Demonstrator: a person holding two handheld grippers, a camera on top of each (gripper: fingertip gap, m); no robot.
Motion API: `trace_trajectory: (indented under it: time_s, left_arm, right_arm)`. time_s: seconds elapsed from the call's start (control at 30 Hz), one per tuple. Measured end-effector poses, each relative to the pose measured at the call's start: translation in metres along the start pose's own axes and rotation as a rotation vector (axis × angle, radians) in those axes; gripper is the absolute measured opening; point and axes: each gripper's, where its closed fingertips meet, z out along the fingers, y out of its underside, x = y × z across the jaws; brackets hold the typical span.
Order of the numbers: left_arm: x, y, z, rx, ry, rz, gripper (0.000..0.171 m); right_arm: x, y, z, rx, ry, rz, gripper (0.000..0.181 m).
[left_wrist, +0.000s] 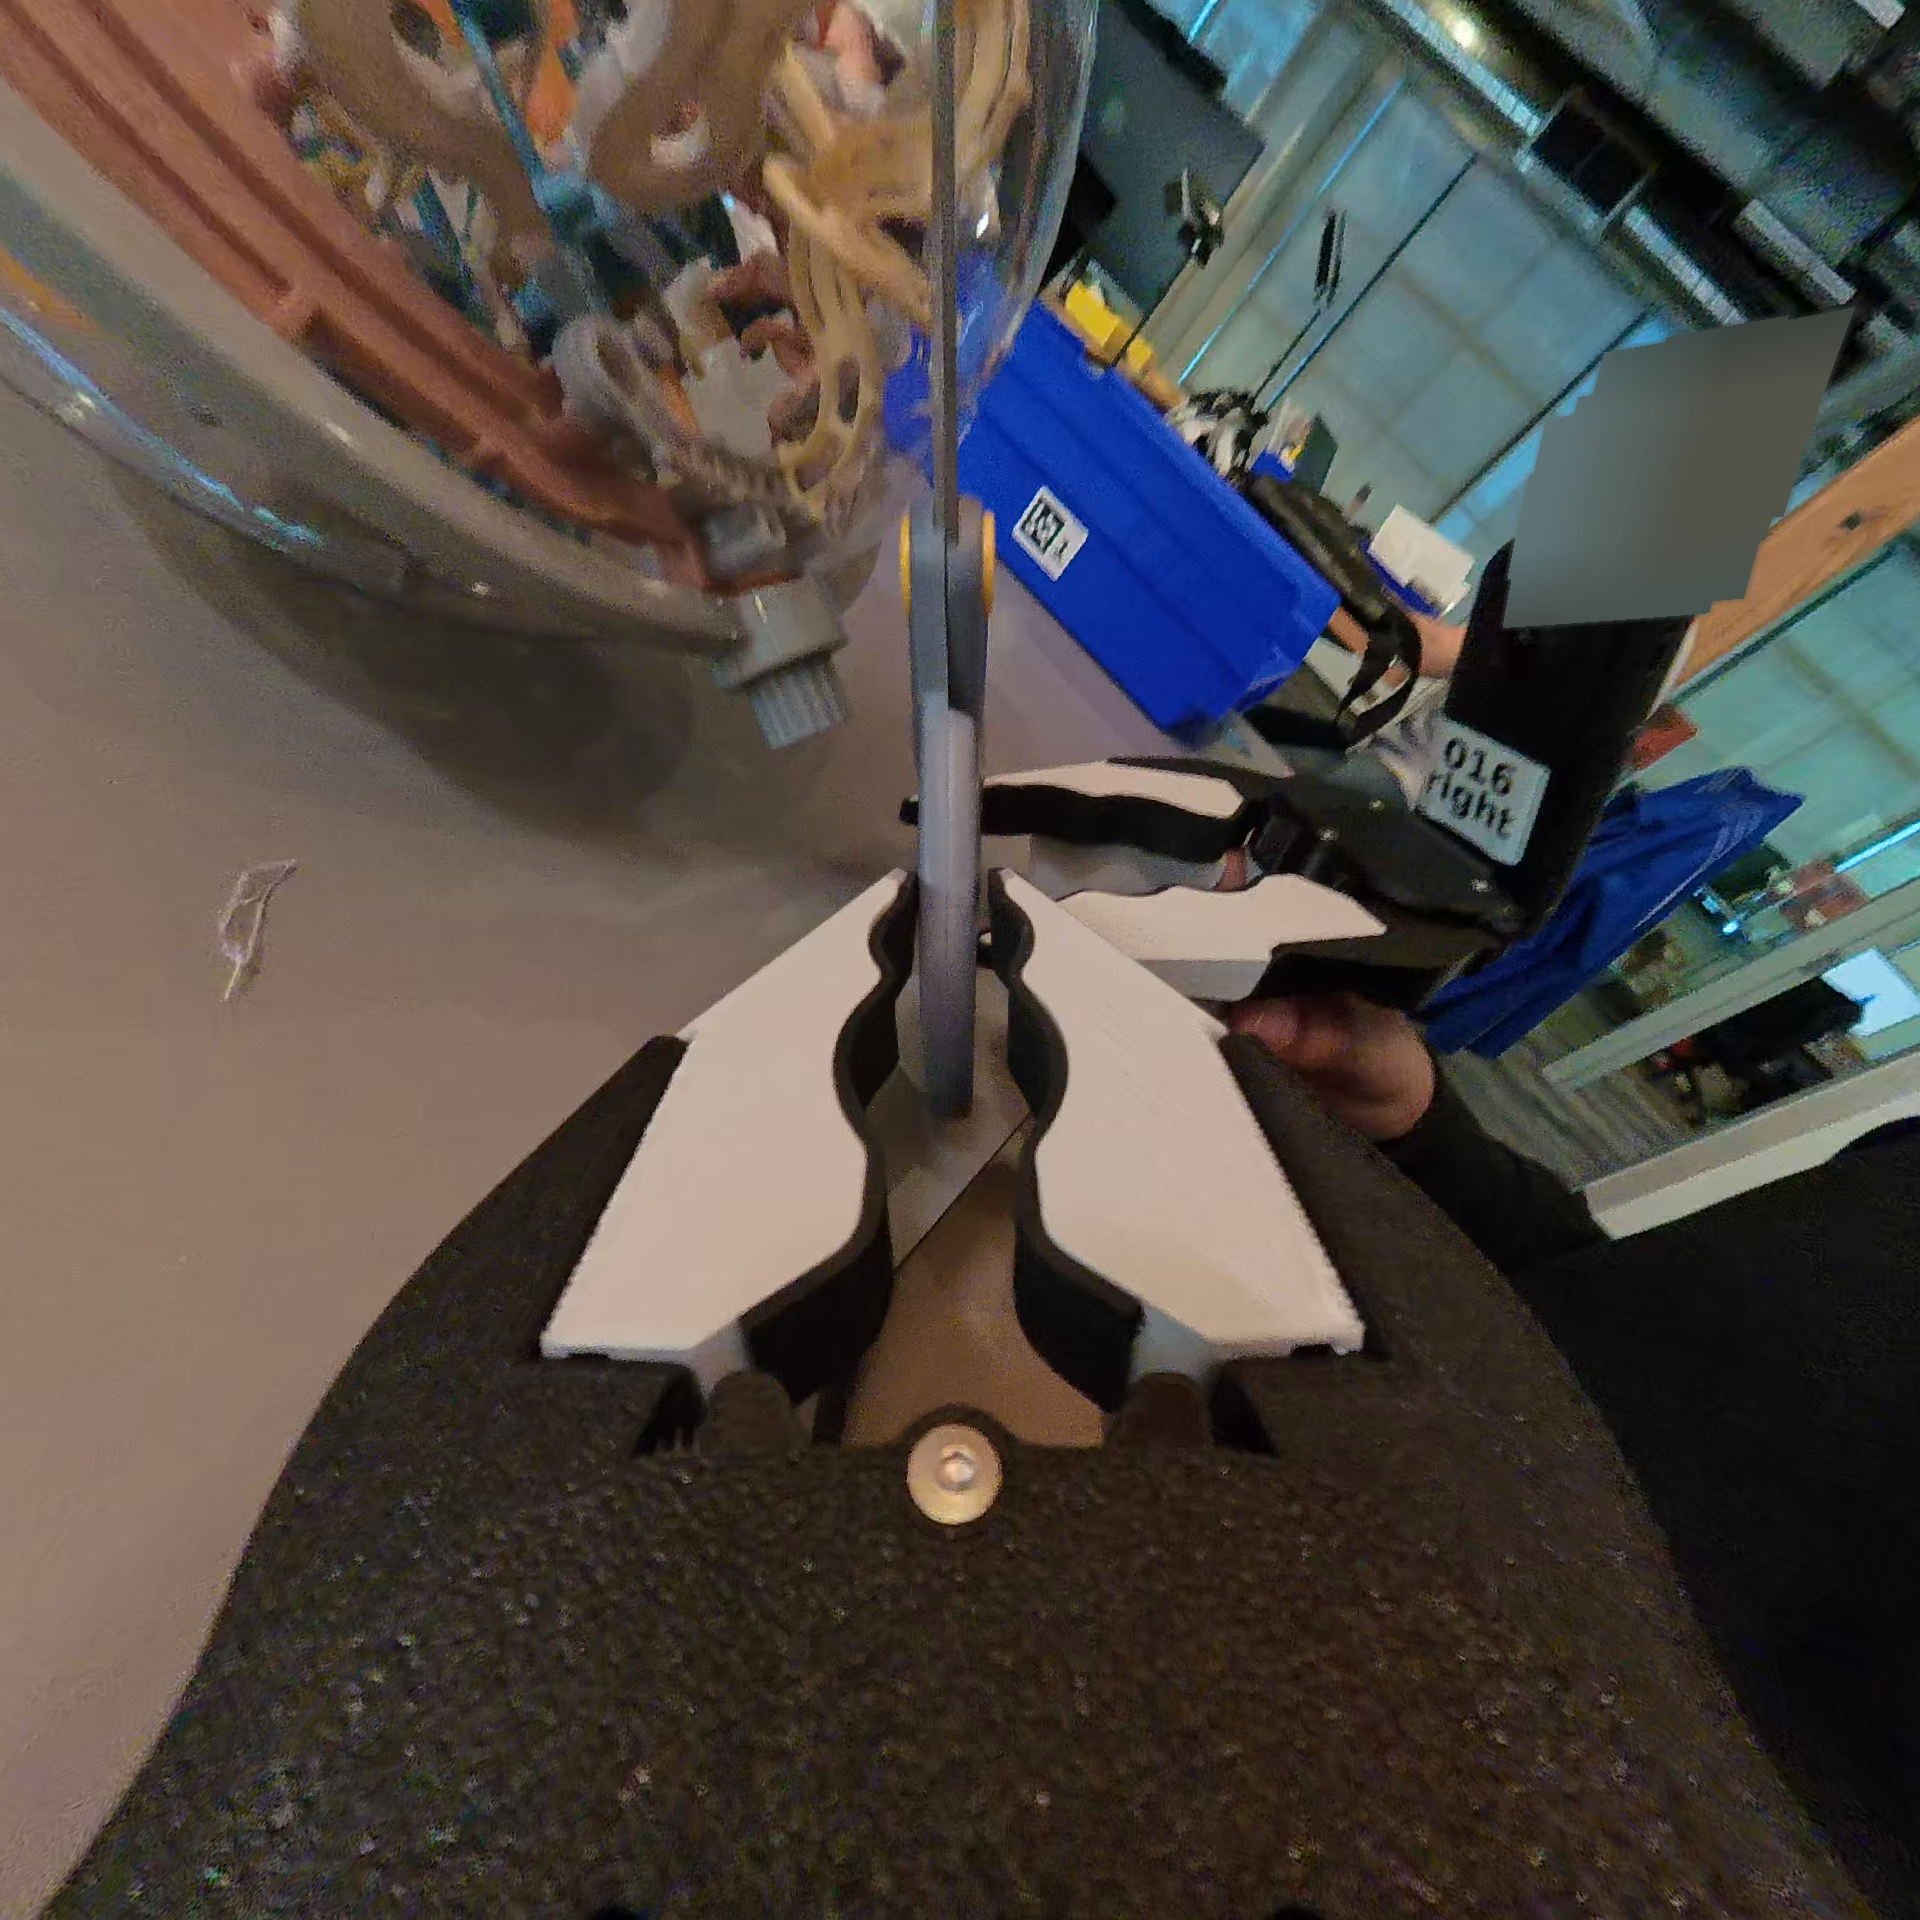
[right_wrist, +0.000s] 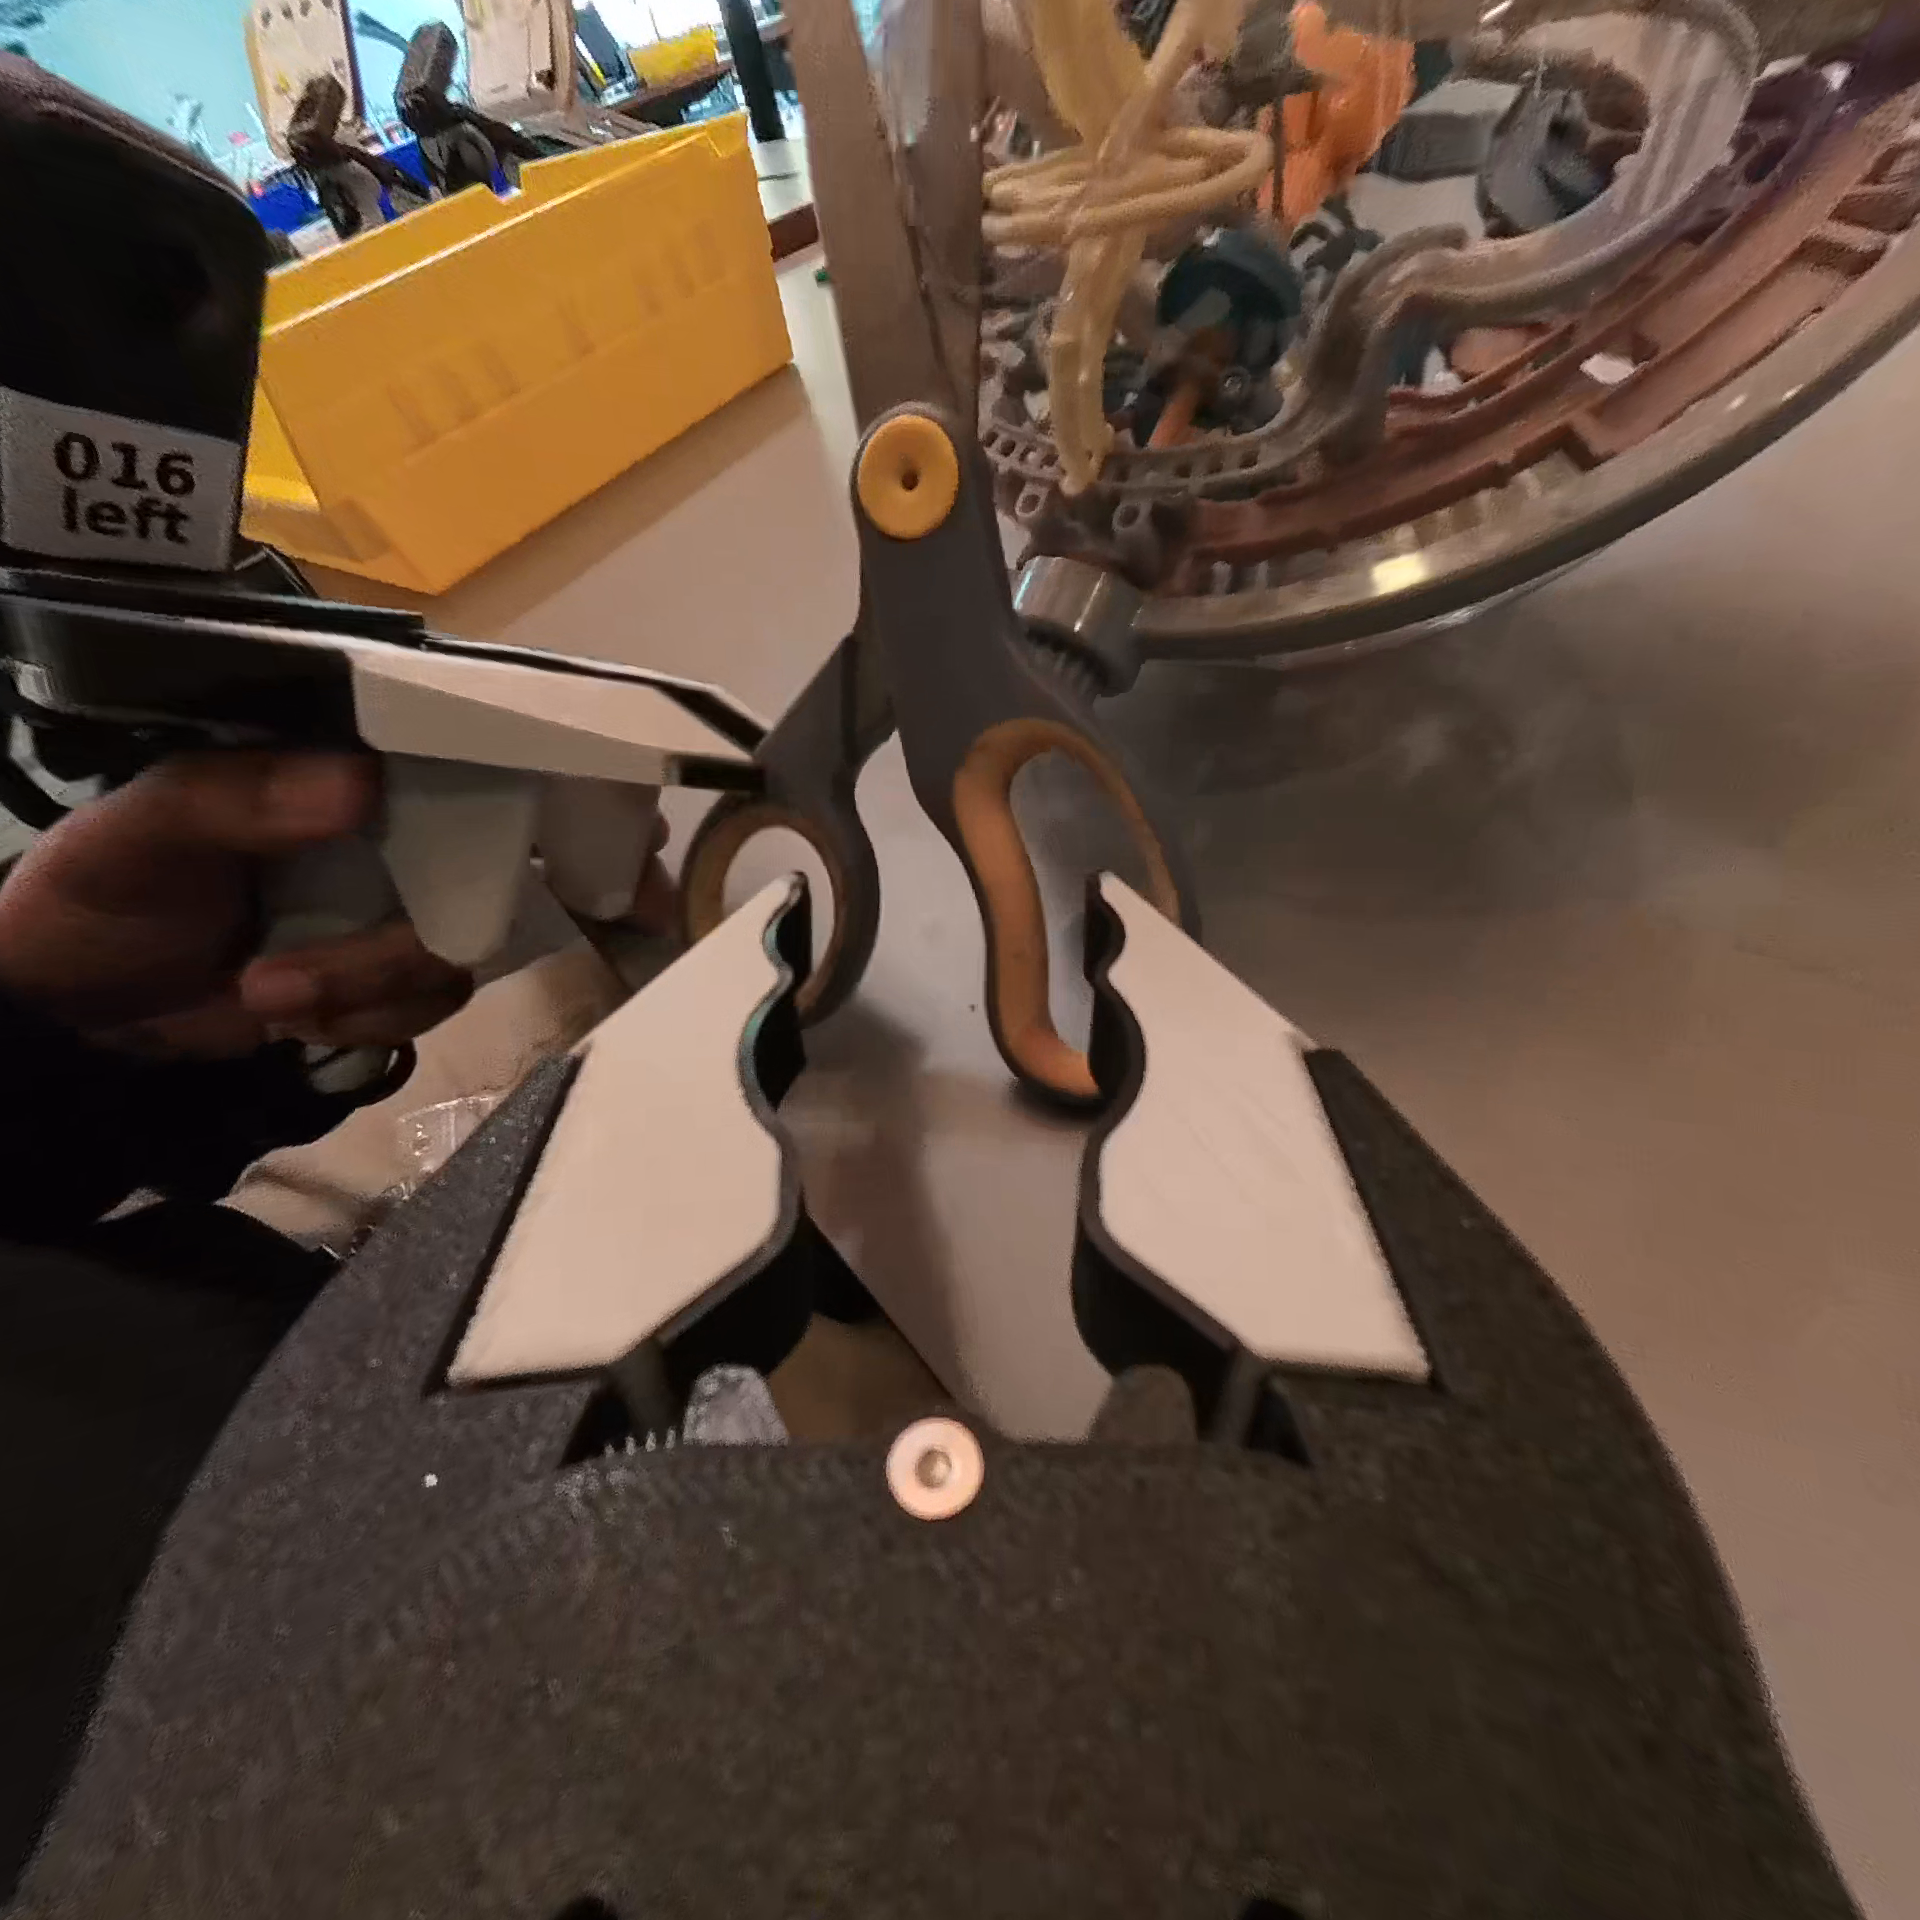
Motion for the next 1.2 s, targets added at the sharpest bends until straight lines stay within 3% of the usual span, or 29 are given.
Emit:
trace_trajectory:
  time_s: [0.13, 0.3, 0.37, 0.53, 0.7, 0.97, 1.2]
  left_arm:
    - [0.003, 0.002, 0.001, -0.020, -0.001, 0.041, 0.017]
    - [0.004, 0.006, 0.006, -0.050, -0.052, 0.129, 0.016]
    - [0.004, 0.005, 0.007, -0.039, -0.066, 0.130, 0.016]
    - [0.003, 0.003, 0.006, -0.038, -0.074, 0.142, 0.015]
    - [0.002, 0.002, 0.008, -0.032, -0.127, 0.214, 0.015]
    - [0.006, -0.002, 0.010, -0.020, -0.112, 0.225, 0.015]
    - [0.019, -0.008, 0.005, 0.010, -0.013, 0.189, 0.016]
  right_arm:
    - [-0.007, 0.002, 0.005, -0.014, 0.001, -0.037, 0.055]
    - [-0.002, 0.020, 0.016, -0.156, 0.193, -0.324, 0.058]
    - [-0.003, 0.019, 0.018, -0.169, 0.232, -0.361, 0.057]
    - [-0.005, 0.017, 0.017, -0.169, 0.216, -0.331, 0.046]
    - [-0.004, 0.014, 0.017, -0.158, 0.230, -0.338, 0.046]
    - [-0.006, 0.002, 0.016, -0.121, 0.279, -0.456, 0.044]
    - [-0.010, -0.003, 0.012, -0.076, 0.142, -0.268, 0.043]
